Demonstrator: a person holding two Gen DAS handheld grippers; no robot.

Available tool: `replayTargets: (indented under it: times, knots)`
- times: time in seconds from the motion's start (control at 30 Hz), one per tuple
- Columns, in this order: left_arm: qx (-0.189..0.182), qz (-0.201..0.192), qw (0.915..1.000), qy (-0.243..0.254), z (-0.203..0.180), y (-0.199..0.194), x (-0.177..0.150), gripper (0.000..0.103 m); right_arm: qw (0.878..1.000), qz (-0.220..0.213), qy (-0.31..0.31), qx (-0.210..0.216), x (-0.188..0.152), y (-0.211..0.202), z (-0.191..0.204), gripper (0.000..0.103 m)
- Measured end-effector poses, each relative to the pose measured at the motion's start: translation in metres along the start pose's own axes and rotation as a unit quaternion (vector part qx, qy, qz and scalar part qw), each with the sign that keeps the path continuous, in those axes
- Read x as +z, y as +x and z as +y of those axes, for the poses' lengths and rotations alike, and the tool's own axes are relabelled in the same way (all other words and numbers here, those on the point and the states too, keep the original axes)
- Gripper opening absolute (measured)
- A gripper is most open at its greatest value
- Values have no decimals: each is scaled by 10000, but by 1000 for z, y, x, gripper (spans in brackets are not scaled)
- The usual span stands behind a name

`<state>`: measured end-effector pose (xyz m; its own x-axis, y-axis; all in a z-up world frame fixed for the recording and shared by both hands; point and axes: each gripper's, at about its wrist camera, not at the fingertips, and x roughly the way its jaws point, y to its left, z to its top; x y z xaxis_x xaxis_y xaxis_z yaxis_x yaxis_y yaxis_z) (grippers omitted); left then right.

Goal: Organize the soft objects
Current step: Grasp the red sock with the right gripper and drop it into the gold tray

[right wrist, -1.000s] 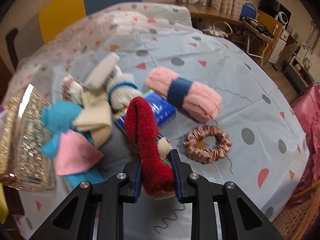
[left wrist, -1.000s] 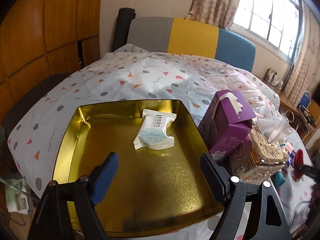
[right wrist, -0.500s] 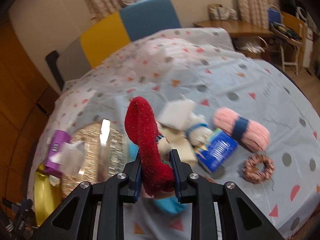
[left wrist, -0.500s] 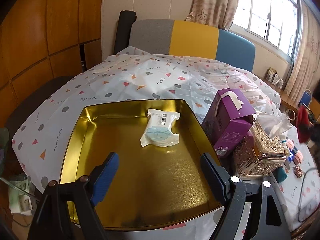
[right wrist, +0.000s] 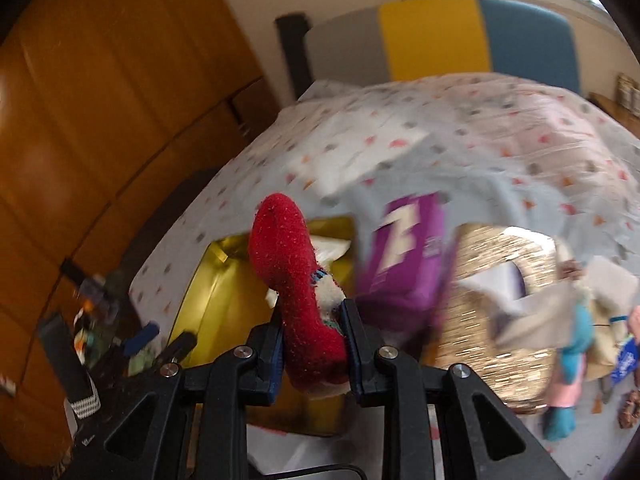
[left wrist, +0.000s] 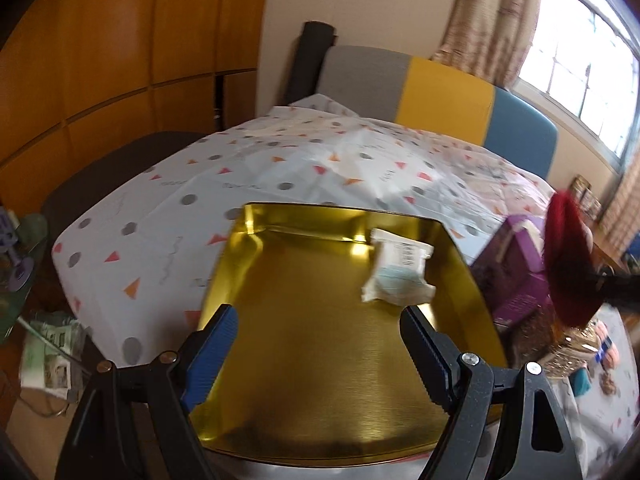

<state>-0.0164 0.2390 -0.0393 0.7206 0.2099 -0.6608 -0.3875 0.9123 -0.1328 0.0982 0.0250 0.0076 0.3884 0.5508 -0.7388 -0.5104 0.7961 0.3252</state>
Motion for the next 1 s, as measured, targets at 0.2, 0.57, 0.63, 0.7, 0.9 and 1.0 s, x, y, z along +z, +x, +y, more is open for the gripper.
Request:
replayTargets:
  times: [0.2, 0.57, 0.63, 0.7, 0.9, 1.0]
  knots:
    - [56, 105, 9999, -122, 14, 5, -4, 84, 9973, 708, -178, -125, -21, 66, 24, 26]
    - [-3, 155, 9999, 25, 8, 7, -8, 84, 9934, 751, -345, -800, -34, 92, 9, 46]
    - [-6, 135, 9999, 93, 5, 6, -8, 84, 9940, 619, -438, -787, -36, 83, 11, 46]
    - [-7, 109, 9998, 149, 2, 5, -8, 84, 9939, 441, -548, -850, -36, 73, 14, 47]
    - [-77, 29, 9995, 309, -8, -3, -7, 85, 9892, -190, -860, -1169, -38, 37, 19, 47]
    - [-120, -20, 9992, 384, -13, -8, -7, 85, 9852, -524, -952, -1327, -39, 16, 16, 47]
